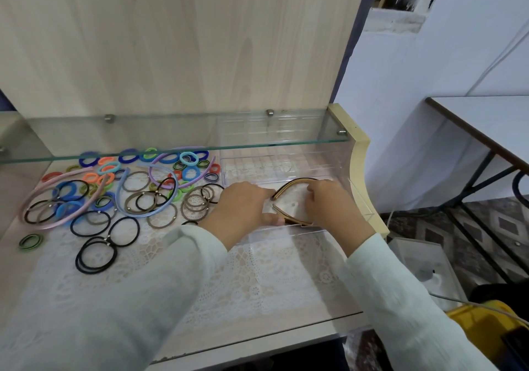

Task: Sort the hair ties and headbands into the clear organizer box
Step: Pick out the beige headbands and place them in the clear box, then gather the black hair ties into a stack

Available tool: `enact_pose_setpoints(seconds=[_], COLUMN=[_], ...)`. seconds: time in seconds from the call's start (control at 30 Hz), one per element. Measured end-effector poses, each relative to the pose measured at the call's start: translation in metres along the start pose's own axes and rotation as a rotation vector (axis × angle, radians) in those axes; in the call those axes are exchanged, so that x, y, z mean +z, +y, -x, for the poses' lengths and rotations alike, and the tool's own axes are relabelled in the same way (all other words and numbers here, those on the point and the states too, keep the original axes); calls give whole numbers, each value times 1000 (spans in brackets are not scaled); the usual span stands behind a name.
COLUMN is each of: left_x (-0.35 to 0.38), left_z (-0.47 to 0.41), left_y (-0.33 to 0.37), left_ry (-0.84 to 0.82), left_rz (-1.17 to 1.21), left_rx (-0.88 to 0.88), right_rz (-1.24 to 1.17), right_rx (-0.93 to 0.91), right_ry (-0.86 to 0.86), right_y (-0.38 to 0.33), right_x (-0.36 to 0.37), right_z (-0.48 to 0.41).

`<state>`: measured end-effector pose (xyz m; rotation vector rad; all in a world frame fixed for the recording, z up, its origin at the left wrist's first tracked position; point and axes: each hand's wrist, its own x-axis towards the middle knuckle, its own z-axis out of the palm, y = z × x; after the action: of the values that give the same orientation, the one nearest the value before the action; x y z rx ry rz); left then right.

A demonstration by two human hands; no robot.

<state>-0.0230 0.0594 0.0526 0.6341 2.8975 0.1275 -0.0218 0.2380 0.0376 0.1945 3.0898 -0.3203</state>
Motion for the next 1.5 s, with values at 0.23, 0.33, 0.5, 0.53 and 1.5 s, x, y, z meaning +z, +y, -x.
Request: enact_pose_setpoints(seconds=[0.23, 0.33, 0.5, 0.53, 1.5], left_x=[2, 0, -3, -3, 50], left_z=[2, 3, 6, 6, 73], left_y=[0, 0, -1, -1, -38], left_ry=[14, -6, -31, -31, 299], left_rz=[-12, -28, -44, -43, 243], left_rx=[0, -6, -1, -2, 158], right_rz=[-43, -39, -39, -45, -140], right_rx=[139, 154, 171, 176, -159], right_ry=[68, 38, 34, 40, -23], right_y=[11, 12, 21, 23, -14], right_x=[-7, -9, -11, -12, -11], right_z=[6, 3, -3, -3, 19])
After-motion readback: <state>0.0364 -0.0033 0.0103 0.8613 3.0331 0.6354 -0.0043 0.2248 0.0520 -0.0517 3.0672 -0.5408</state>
